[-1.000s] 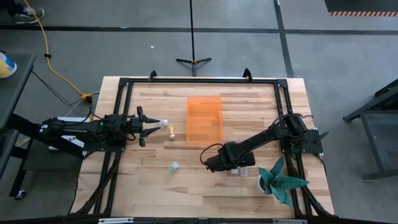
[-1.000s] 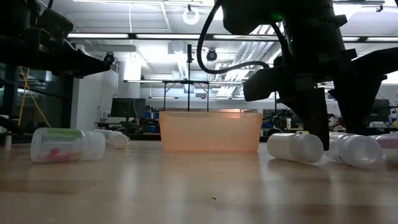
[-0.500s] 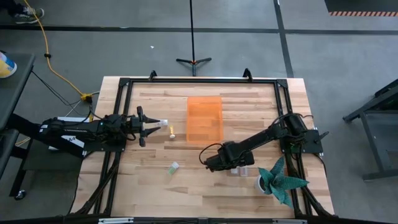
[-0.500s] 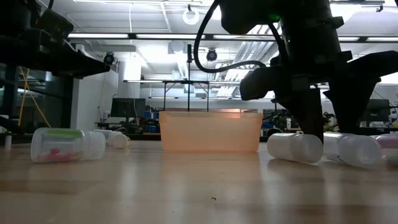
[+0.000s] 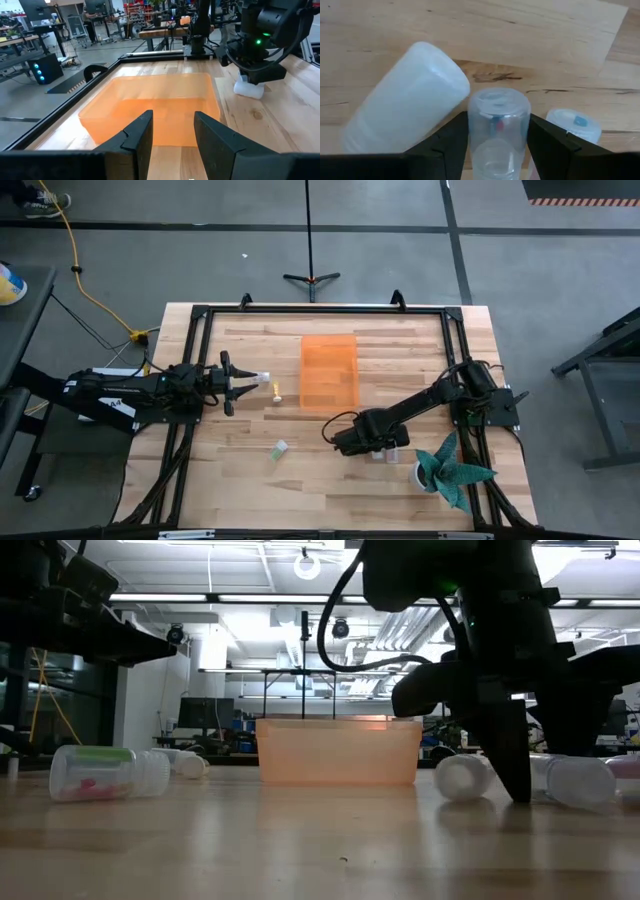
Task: Pick and place pill bottles into a basket
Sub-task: Put the transparent pill bottle into the orange bin
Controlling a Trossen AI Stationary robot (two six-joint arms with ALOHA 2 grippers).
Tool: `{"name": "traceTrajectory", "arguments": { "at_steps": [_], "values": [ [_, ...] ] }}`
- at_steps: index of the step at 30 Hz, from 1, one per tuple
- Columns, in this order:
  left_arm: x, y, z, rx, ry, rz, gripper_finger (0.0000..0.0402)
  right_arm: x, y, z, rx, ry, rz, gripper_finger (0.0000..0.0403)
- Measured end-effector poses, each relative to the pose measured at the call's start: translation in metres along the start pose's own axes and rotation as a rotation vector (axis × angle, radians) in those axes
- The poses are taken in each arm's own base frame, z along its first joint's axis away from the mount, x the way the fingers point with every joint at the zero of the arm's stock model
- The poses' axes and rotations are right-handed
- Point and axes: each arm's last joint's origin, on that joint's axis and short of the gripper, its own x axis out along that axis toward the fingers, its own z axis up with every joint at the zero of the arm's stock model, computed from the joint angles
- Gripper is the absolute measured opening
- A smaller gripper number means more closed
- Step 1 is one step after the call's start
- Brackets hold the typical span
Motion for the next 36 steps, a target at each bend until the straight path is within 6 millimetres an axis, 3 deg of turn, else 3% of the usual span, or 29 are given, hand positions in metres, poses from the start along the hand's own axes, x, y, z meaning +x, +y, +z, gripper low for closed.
{"name": "traceTrajectory", "arguments": {
  "at_steps": [6, 20, 27, 36],
  "values": [
    [0.000, 0.000, 0.000, 0.000, 0.000, 0.000, 0.0177, -0.002, -0.001, 0.000, -0.007, -0.004, 0.007, 0.0126],
    [0.000, 0.000, 0.000, 0.000, 0.000, -0.001, 0.0177, -0.032, -0.011, 0.003, -0.058, -0.123, 0.103, 0.0129],
    [0.000, 0.000, 0.000, 0.000, -0.001, -0.001, 0.0177, -0.048, -0.003, 0.024, -0.139, -0.352, 0.239, 0.0125],
    [0.000, 0.000, 0.000, -0.001, -0.003, -0.001, 0.0177, -0.072, 0.016, 0.049, -0.303, -0.469, 0.459, 0.0125]
  ]
}}
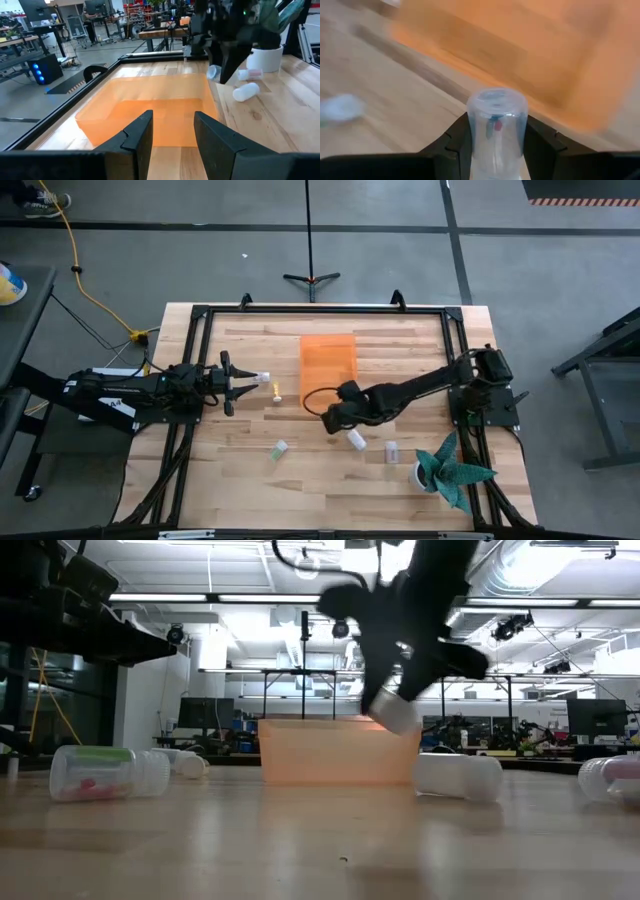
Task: Pick and place pill bottles into a basket
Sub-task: Put the transparent pill bottle into the orange bin
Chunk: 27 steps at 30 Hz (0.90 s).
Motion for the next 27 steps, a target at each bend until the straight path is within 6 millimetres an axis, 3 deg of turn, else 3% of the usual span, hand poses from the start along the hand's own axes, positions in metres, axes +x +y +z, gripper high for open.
{"name": "traceTrajectory", "arguments": {
  "at_steps": [5, 9, 13, 17, 22, 27],
  "values": [
    [0.000, 0.000, 0.000, -0.001, -0.002, 0.001, 0.0177, -0.012, 0.009, 0.020, -0.115, -0.137, 0.118, 0.0126],
    [0.000, 0.000, 0.001, -0.002, -0.011, 0.002, 0.0177, -0.010, 0.002, 0.040, -0.225, -0.275, 0.031, 0.0125],
    [0.000, 0.000, 0.002, -0.004, -0.020, 0.003, 0.0177, 0.008, -0.010, 0.064, -0.307, -0.439, -0.047, 0.0127],
    [0.000, 0.000, 0.002, -0.007, -0.024, 0.007, 0.0177, 0.031, -0.025, 0.090, -0.307, -0.581, -0.004, 0.0127],
    [0.000, 0.001, 0.003, -0.016, -0.027, 0.022, 0.0177, 0.066, -0.056, 0.104, -0.311, -0.669, 0.104, 0.0126],
    [0.000, 0.002, 0.003, -0.018, -0.030, 0.044, 0.0177, 0.084, -0.072, 0.114, -0.311, -0.764, 0.249, 0.0126]
  ]
}}
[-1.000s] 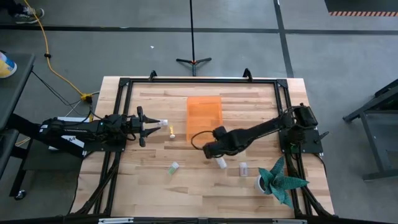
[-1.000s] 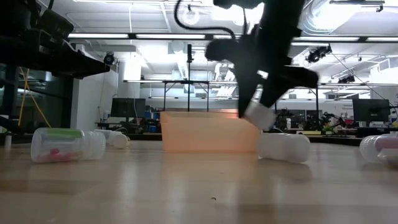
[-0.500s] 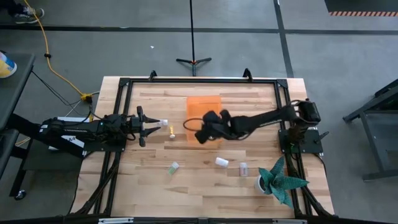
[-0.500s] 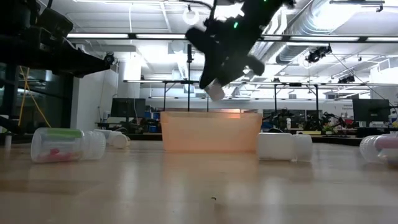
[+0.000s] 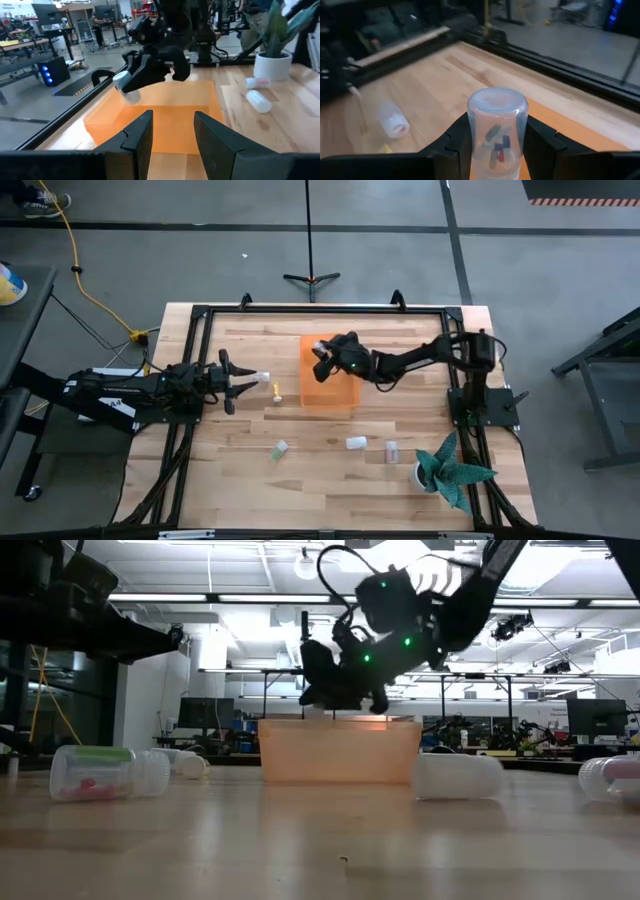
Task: Pick and place pill bottles into a basket
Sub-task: Put the transparent pill bottle into the orange bin
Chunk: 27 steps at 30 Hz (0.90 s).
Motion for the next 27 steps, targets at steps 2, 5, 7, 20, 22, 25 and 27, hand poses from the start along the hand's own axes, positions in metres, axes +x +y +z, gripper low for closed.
{"name": "traceTrajectory", "arguments": {
  "at_steps": [2, 5, 7, 20, 22, 25, 27],
  "values": [
    [0.000, 0.000, 0.001, -0.005, -0.012, 0.003, 0.0177, 0.006, -0.002, -0.003, -0.025, -0.004, 0.034, 0.0126],
    [0.000, 0.000, 0.002, -0.006, -0.017, 0.012, 0.0177, 0.017, -0.002, -0.004, -0.061, 0.009, 0.037, 0.0126],
    [0.000, 0.001, 0.002, -0.008, -0.018, 0.014, 0.0177, 0.024, -0.003, -0.006, -0.049, 0.026, 0.025, 0.0126],
    [0.000, 0.001, 0.002, -0.031, -0.019, 0.015, 0.0177, 0.036, -0.014, -0.011, -0.068, 0.072, 0.053, 0.0133],
    [0.000, 0.001, 0.002, -0.031, -0.019, 0.015, 0.0177, 0.036, -0.015, -0.010, -0.066, 0.079, 0.067, 0.0144],
    [0.000, 0.001, 0.002, -0.031, -0.019, 0.016, 0.0177, 0.037, -0.016, -0.011, -0.057, 0.086, 0.074, 0.0168],
    [0.000, 0.001, 0.002, -0.031, -0.019, 0.015, 0.0177, 0.037, -0.016, -0.010, -0.057, 0.082, 0.067, 0.0183]
  ]
}}
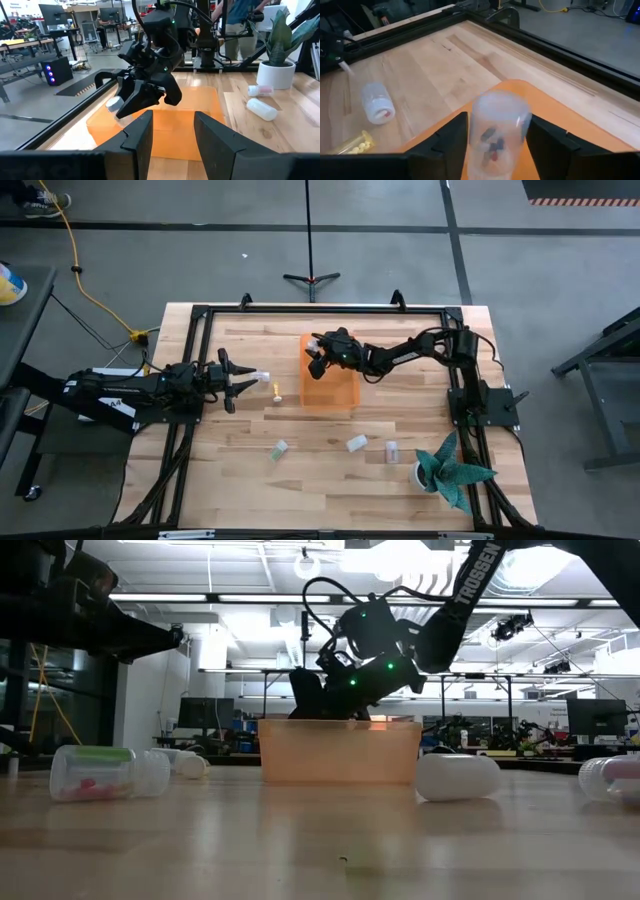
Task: Pick and place pill bottles into a basket
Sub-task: Put the transparent pill bottle into the orange bin, then put the white pill bottle into the orange bin
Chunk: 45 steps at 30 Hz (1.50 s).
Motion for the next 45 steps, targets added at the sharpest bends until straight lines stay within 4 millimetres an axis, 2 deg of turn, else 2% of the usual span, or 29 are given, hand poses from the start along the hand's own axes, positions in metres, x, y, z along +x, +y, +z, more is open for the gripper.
{"name": "traceTrajectory", "arguments": {
  "at_steps": [4, 9, 14, 19, 22, 25, 29, 35, 40, 45],
  "values": [
    [0.000, 0.000, 0.000, 0.000, 0.000, 0.000, 0.0177, 0.000, 0.000, 0.000, 0.000, 0.001, 0.001, 0.0200],
    [0.000, 0.000, 0.000, 0.000, 0.000, 0.000, 0.0177, 0.000, 0.000, 0.001, -0.002, -0.008, 0.003, 0.0201],
    [0.000, 0.000, 0.000, 0.000, 0.000, 0.000, 0.0177, -0.005, 0.002, 0.018, -0.011, -0.090, 0.034, 0.0201],
    [0.000, 0.000, 0.000, 0.000, 0.000, 0.000, 0.0177, -0.027, 0.012, 0.049, -0.043, -0.091, 0.195, 0.0200],
    [0.000, 0.000, 0.000, 0.000, 0.000, 0.000, 0.0177, -0.047, 0.030, 0.061, -0.099, -0.054, 0.358, 0.0201],
    [0.000, 0.000, 0.000, 0.000, -0.001, 0.000, 0.0177, -0.072, 0.054, 0.066, -0.217, 0.002, 0.552, 0.0200],
    [0.000, 0.000, 0.000, 0.000, -0.001, 0.000, 0.0177, -0.105, 0.088, 0.052, -0.408, 0.142, 0.682, 0.0196],
    [0.000, 0.000, 0.000, -0.001, -0.001, 0.000, 0.0177, -0.138, 0.122, 0.018, -0.597, 0.321, 0.661, 0.0196],
    [0.000, 0.000, 0.000, -0.002, -0.001, 0.000, 0.0177, -0.158, 0.132, -0.005, -0.658, 0.501, 0.644, 0.0195],
    [0.000, 0.000, 0.000, -0.002, 0.000, -0.001, 0.0177, -0.173, 0.136, -0.019, -0.623, 0.643, 0.620, 0.0197]
  ]
}}
